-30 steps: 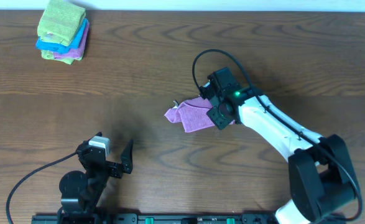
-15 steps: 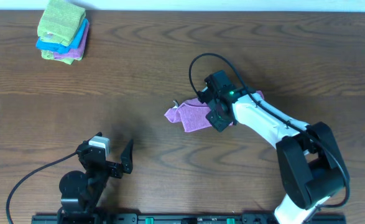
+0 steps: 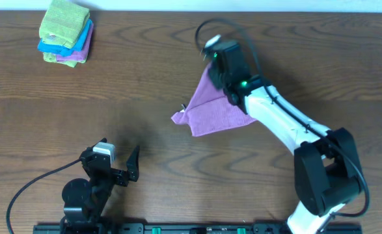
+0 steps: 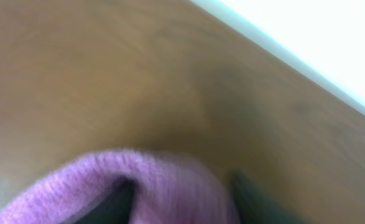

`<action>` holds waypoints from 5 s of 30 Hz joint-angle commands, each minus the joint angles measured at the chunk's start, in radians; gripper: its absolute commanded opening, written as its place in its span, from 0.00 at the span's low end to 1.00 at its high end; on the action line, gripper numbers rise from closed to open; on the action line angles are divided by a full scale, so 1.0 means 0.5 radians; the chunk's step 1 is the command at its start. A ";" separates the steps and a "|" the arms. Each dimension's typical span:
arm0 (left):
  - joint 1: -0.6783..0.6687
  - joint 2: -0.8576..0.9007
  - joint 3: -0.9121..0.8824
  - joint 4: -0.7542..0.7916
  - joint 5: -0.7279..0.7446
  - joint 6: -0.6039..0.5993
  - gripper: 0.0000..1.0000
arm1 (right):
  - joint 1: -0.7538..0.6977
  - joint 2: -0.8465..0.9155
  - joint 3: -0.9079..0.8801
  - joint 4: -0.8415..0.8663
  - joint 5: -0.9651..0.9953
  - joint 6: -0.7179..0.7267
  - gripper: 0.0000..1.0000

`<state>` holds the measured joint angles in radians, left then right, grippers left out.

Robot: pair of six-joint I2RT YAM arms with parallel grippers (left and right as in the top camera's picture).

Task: Fold the cloth
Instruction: 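Lower the pink cloth and drag it to spread flat on the table, then release the cloth and retract the right gripper toward rest, then reach the left gripper to the cloth's left edge and grasp it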

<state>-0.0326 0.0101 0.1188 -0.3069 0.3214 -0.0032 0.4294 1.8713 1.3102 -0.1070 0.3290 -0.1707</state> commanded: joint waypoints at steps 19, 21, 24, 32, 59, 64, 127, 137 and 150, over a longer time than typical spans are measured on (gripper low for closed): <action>0.014 -0.011 -0.043 -0.012 -0.016 0.000 0.95 | -0.159 0.056 0.021 -0.039 -0.113 0.058 0.99; 0.014 -0.011 -0.043 -0.012 -0.016 0.000 0.95 | -0.201 0.063 0.021 0.098 0.138 0.385 0.99; 0.014 -0.011 -0.043 -0.012 -0.016 0.000 0.95 | -0.275 0.063 0.021 0.155 0.697 0.849 0.99; 0.014 -0.011 -0.043 -0.012 -0.016 0.000 0.96 | -0.294 0.043 0.021 -0.339 -0.627 0.398 0.99; 0.014 -0.011 -0.043 -0.012 -0.016 0.000 0.95 | 0.227 0.043 -0.306 -0.822 -0.988 0.384 0.01; 0.014 -0.011 -0.043 -0.012 -0.016 0.000 0.95 | 0.230 0.043 -0.390 -0.816 -0.988 0.385 0.01; 0.012 -0.011 -0.043 0.193 1.000 -1.196 0.95 | 0.137 -2.609 -0.521 -1.915 -1.939 0.928 0.99; -0.033 0.050 -0.043 0.784 1.016 -1.313 0.91 | 0.137 -2.607 -0.488 -1.955 -1.566 0.866 0.95; -0.165 1.141 0.375 0.942 1.019 -0.835 0.88 | 0.135 -2.607 -0.282 -2.079 -0.629 1.140 0.96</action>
<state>-0.0921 0.4725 0.2016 0.1570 0.8158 -0.5404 0.4885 0.5709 1.1221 -1.1248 -0.1402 0.3515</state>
